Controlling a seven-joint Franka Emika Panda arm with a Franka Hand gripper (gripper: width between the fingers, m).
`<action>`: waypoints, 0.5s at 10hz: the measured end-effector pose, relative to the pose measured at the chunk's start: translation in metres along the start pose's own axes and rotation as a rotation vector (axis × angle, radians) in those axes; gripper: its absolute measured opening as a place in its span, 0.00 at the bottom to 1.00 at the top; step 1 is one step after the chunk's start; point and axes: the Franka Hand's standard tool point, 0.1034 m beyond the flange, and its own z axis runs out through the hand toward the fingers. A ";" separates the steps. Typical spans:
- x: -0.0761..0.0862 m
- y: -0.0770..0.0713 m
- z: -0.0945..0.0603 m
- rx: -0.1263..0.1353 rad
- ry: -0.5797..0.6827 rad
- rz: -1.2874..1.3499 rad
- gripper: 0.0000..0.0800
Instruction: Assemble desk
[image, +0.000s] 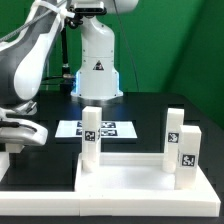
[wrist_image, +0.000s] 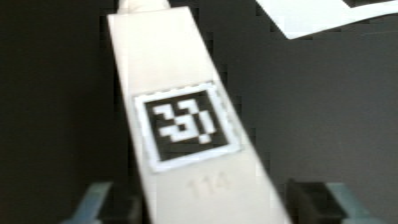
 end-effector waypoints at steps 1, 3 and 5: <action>0.000 0.000 0.000 0.000 0.001 0.000 0.36; 0.000 0.000 0.000 0.000 0.001 0.000 0.36; 0.000 0.000 0.000 0.000 0.001 0.000 0.36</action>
Offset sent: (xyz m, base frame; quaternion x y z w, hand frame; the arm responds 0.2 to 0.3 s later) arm 0.0000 0.0000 0.0000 0.0000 0.0000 0.0000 1.0000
